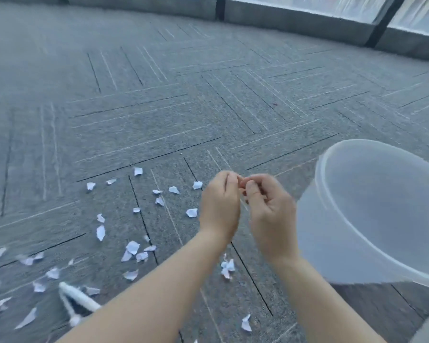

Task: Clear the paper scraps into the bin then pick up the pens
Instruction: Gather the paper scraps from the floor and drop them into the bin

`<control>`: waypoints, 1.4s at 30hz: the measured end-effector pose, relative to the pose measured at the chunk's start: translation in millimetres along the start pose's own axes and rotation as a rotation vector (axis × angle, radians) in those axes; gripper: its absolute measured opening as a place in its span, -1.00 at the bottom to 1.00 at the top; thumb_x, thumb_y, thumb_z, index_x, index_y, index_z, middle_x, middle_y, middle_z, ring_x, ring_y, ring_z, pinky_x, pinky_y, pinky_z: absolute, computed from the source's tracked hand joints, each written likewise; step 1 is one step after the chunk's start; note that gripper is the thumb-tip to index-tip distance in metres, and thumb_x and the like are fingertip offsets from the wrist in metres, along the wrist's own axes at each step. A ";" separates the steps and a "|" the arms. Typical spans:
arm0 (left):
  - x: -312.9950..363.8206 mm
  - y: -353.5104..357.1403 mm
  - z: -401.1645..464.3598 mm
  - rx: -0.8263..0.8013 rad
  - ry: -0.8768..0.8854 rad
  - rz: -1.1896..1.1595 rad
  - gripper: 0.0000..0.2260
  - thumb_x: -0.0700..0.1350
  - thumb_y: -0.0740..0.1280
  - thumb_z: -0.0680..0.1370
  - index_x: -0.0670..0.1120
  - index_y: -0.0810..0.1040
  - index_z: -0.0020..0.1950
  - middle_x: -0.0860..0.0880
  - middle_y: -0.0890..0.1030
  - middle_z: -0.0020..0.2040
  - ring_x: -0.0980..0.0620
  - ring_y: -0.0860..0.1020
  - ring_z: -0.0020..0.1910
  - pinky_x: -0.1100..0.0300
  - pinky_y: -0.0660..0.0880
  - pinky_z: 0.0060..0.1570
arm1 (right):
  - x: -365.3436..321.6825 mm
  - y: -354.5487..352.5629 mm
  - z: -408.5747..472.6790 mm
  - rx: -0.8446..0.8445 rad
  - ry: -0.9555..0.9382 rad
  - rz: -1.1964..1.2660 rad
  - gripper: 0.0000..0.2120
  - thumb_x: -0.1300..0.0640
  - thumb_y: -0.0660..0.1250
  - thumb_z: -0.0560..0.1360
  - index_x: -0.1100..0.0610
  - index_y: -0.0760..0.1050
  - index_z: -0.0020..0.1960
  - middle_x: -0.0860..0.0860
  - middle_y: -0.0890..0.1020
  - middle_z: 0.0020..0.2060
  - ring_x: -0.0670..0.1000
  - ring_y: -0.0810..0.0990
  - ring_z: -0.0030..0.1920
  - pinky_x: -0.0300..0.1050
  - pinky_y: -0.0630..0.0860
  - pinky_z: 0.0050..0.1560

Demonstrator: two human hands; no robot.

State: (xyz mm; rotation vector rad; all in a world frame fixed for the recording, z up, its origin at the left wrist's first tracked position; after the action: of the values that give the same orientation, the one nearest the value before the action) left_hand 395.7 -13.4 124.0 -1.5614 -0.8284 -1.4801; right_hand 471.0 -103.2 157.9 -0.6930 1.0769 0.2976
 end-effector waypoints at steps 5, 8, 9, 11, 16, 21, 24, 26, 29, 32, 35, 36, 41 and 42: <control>-147.7 -153.1 -20.2 0.137 -0.299 0.652 -0.74 -0.14 0.18 0.56 -0.02 0.49 0.23 -0.10 0.46 0.27 -0.10 0.43 0.21 0.04 0.37 0.21 | 105.4 157.1 -34.4 -0.592 0.060 -0.441 -0.61 0.05 0.26 0.57 0.05 0.39 0.39 0.05 0.39 0.41 0.13 0.28 0.44 -0.07 0.20 0.41; -187.2 -206.3 -38.8 0.176 -0.410 0.807 -0.55 -0.05 0.19 0.57 0.00 0.26 0.46 -0.13 0.16 0.51 -0.14 0.13 0.47 -0.04 0.16 0.41 | 131.4 196.1 -28.6 -0.689 0.028 -0.649 -0.43 -0.11 0.19 0.58 -0.05 0.13 0.54 0.07 0.04 0.57 0.19 -0.03 0.55 0.07 0.01 0.52; -194.7 -217.8 -41.7 0.191 -0.437 0.843 -0.50 0.00 0.18 0.57 0.01 0.18 0.50 -0.12 0.05 0.55 -0.13 0.03 0.50 -0.08 0.10 0.45 | 136.2 206.1 -19.9 -0.692 0.010 -0.696 -0.41 -0.14 0.16 0.58 -0.09 0.07 0.55 0.07 -0.03 0.58 0.20 -0.09 0.55 0.09 -0.03 0.53; -205.6 -234.4 -39.2 0.211 -0.466 0.896 -0.43 0.07 0.16 0.57 0.04 0.04 0.54 -0.11 -0.09 0.57 -0.13 -0.08 0.53 -0.10 0.01 0.47 | 146.3 224.7 2.0 -0.707 -0.005 -0.753 -0.38 -0.18 0.14 0.57 -0.13 0.01 0.56 0.07 -0.10 0.58 0.21 -0.17 0.55 0.11 -0.10 0.54; -228.0 -252.8 4.1 0.156 -0.497 0.882 -0.39 0.08 0.13 0.58 0.06 -0.09 0.55 -0.10 -0.16 0.56 -0.10 -0.14 0.53 -0.07 -0.10 0.47 | 163.5 255.4 31.6 -0.765 0.002 -0.698 -0.36 -0.20 0.16 0.56 -0.09 0.03 0.56 0.01 -0.05 0.58 0.11 -0.15 0.57 0.12 -0.08 0.51; -221.6 -232.3 7.4 0.042 -0.272 0.746 -0.56 -0.18 0.08 0.60 -0.05 0.20 0.50 -0.01 0.14 0.55 0.07 0.00 0.53 0.03 -0.05 0.50 | 141.8 254.5 -8.4 -0.819 -0.141 -0.464 -0.46 0.00 0.25 0.57 0.05 0.23 0.51 -0.06 0.25 0.50 -0.04 0.15 0.51 0.08 0.16 0.50; -204.9 -217.9 -22.2 -0.053 -0.066 0.626 -0.67 -0.23 0.07 0.60 -0.02 0.47 0.28 0.03 0.45 0.37 0.11 0.32 0.40 0.02 0.28 0.41 | 121.1 243.9 -49.1 -0.827 -0.306 -0.374 -0.57 0.05 0.24 0.57 0.04 0.36 0.43 -0.09 0.41 0.41 -0.08 0.33 0.41 0.14 0.31 0.42; -199.1 -223.7 -30.8 0.018 0.029 0.636 -0.67 -0.21 0.08 0.57 -0.07 0.50 0.26 0.01 0.50 0.29 0.11 0.40 0.31 0.03 0.37 0.34 | 114.6 251.4 -43.0 -0.735 -0.317 -0.347 -0.60 0.04 0.22 0.57 0.02 0.39 0.40 -0.07 0.41 0.41 -0.06 0.31 0.43 0.15 0.26 0.45; -204.8 -241.9 -26.5 0.233 -0.056 0.711 -0.65 -0.14 0.11 0.58 -0.06 0.42 0.36 -0.03 0.35 0.42 0.04 0.22 0.44 0.03 0.14 0.45 | 129.4 288.7 -9.3 -0.737 -0.200 -0.522 -0.47 -0.09 0.18 0.58 -0.05 0.19 0.52 -0.05 0.10 0.56 0.03 -0.01 0.56 0.02 -0.12 0.47; -218.5 -246.7 -16.8 0.279 -0.237 0.785 -0.59 -0.06 0.12 0.60 0.01 0.28 0.46 -0.05 0.16 0.53 -0.03 0.04 0.52 -0.04 -0.01 0.49 | 130.2 322.6 1.9 -0.894 -0.262 -0.679 -0.40 -0.16 0.11 0.60 0.00 0.08 0.57 -0.03 0.01 0.58 0.05 -0.10 0.57 0.05 -0.15 0.51; -225.2 -252.6 -5.0 0.243 -0.264 0.878 -0.56 -0.02 0.08 0.61 0.02 0.20 0.50 -0.07 0.08 0.56 -0.06 -0.02 0.53 -0.04 -0.07 0.50 | 113.4 310.6 -22.4 -0.978 -0.319 -0.561 -0.53 -0.02 0.15 0.62 0.09 0.27 0.49 -0.02 0.27 0.51 0.00 0.18 0.51 0.10 0.15 0.51; -226.9 -256.2 -1.4 0.231 -0.255 0.903 -0.56 -0.02 0.07 0.61 0.02 0.18 0.51 -0.07 0.07 0.56 -0.05 -0.03 0.54 -0.03 -0.09 0.50 | 105.6 298.4 -38.4 -0.993 -0.370 -0.499 -0.59 0.03 0.16 0.61 0.11 0.36 0.43 -0.01 0.38 0.45 -0.02 0.30 0.46 0.11 0.28 0.45; -233.1 -262.8 3.1 0.213 -0.155 0.913 -0.53 -0.02 0.01 0.59 -0.05 0.20 0.50 -0.05 0.13 0.55 0.01 -0.01 0.53 0.03 -0.12 0.50 | 83.0 288.9 -77.1 -0.930 -0.531 -0.343 -0.61 0.02 0.18 0.56 0.03 0.44 0.37 -0.04 0.45 0.39 -0.01 0.35 0.42 0.05 0.42 0.34; -232.7 -261.8 1.7 0.215 -0.134 0.913 -0.52 -0.03 0.01 0.57 -0.07 0.22 0.50 -0.05 0.16 0.54 0.01 0.02 0.53 0.03 -0.11 0.50 | 85.6 307.7 -70.3 -0.929 -0.482 -0.420 -0.56 -0.03 0.18 0.58 -0.01 0.35 0.45 -0.05 0.30 0.49 0.01 0.18 0.51 0.03 0.24 0.44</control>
State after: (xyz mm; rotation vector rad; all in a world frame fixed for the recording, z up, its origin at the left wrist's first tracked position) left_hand 143.0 123.4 -76.3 -1.5618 -0.2418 -0.6099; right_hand 294.4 74.4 -52.3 -1.5529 0.2640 0.5712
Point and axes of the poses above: each hand's wrist, its own z-axis towards the middle knuckle, its own y-axis out of the palm, x = y × z, the point moved 8 cm from there along z, towards the middle knuckle
